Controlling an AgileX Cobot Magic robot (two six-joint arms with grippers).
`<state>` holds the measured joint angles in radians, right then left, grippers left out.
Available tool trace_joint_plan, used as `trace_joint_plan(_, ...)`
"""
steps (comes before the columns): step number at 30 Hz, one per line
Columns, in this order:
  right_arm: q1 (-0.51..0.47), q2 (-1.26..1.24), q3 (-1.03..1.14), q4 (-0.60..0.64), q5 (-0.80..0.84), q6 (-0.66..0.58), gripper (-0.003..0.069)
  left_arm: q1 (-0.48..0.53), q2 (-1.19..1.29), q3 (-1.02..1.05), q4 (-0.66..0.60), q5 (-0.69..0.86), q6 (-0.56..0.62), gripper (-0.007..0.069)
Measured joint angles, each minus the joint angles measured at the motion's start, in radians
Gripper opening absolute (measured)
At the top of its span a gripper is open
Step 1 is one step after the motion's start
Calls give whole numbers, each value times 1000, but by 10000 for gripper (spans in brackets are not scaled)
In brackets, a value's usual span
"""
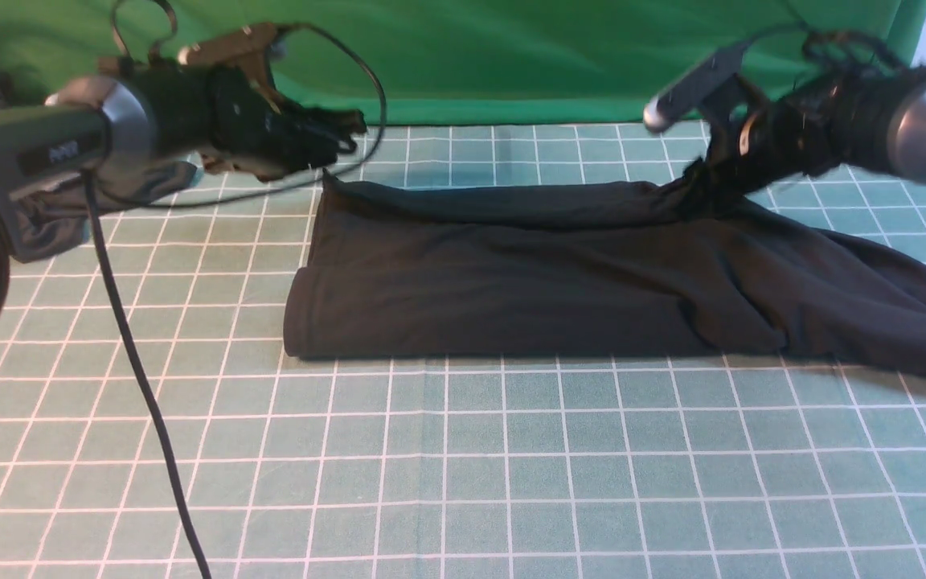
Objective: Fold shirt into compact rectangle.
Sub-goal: 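Fold the black garment in half by bringing its near edge over to the far edge, then pull the folded dark garment lengthwise by its ends to straighten it flat on the table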
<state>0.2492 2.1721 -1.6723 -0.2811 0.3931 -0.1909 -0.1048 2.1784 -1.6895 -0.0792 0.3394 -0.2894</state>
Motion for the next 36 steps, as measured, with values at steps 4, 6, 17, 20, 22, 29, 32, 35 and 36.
trace_joint_plan(4,0,-37,-85,30,92,-1,263,24,-3,-122,-2,138,-16,395)
trace_joint_plan(6,0,-54,-146,88,223,-1,128,35,-9,-209,-5,256,-17,435)
trace_joint_plan(17,0,60,-185,472,534,-81,13,34,-19,-348,-120,686,102,178)
trace_joint_plan(20,0,116,-185,479,397,-82,13,34,-14,-348,-126,704,112,81)
trace_joint_plan(22,0,135,-185,478,274,-84,13,34,-8,-349,-131,710,113,50)
trace_joint_plan(29,-14,155,-203,456,-74,-106,15,34,6,-352,-137,727,115,24)
trace_joint_plan(32,-32,138,-241,453,16,-106,15,34,2,-368,-138,734,126,24)
trace_joint_plan(35,-51,100,-296,451,173,-106,15,34,-12,-379,-142,737,136,24)
trace_joint_plan(36,-61,75,-329,451,281,-111,15,34,-24,-383,-142,736,137,24)
